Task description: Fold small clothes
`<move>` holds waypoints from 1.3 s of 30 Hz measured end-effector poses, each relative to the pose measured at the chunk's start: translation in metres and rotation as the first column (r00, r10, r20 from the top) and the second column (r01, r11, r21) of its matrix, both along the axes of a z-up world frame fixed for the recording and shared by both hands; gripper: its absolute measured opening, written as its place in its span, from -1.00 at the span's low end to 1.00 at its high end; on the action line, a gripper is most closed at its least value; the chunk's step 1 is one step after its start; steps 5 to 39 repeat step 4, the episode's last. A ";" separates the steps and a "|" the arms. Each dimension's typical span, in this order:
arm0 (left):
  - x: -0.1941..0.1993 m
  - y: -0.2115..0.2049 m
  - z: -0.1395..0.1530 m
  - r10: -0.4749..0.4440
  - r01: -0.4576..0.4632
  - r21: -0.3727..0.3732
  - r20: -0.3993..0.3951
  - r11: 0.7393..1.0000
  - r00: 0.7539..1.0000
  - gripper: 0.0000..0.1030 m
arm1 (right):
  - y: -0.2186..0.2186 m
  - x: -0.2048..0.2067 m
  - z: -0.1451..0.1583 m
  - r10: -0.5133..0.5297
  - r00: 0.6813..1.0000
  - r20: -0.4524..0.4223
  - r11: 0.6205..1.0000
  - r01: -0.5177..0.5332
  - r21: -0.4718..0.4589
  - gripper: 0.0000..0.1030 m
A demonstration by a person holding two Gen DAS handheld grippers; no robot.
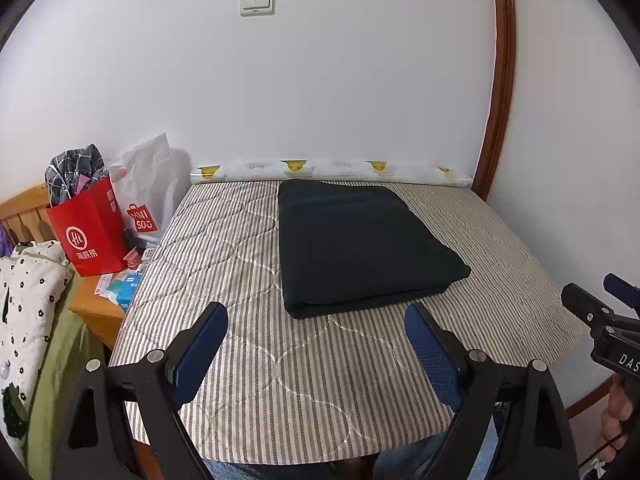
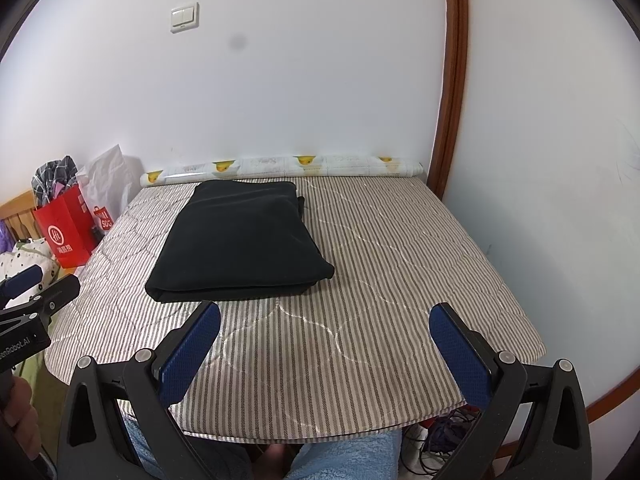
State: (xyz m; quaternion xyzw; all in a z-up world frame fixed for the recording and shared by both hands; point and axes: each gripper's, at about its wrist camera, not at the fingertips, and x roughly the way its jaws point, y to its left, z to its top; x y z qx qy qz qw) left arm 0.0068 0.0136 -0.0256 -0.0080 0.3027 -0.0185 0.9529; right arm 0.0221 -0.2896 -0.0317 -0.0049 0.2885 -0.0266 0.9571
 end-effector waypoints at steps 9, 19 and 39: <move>0.002 0.001 -0.002 -0.003 0.003 0.001 -0.003 1.000 1.000 0.74 | 0.000 0.000 -0.001 -0.004 1.000 0.001 1.000 0.004 -0.003 0.99; 0.002 0.001 -0.002 -0.003 0.003 0.001 -0.003 1.000 1.000 0.74 | 0.000 0.000 -0.001 -0.004 1.000 0.001 1.000 0.004 -0.003 0.99; 0.002 0.001 -0.002 -0.003 0.003 0.001 -0.003 1.000 1.000 0.74 | 0.000 0.000 -0.001 -0.004 1.000 0.001 1.000 0.004 -0.003 0.99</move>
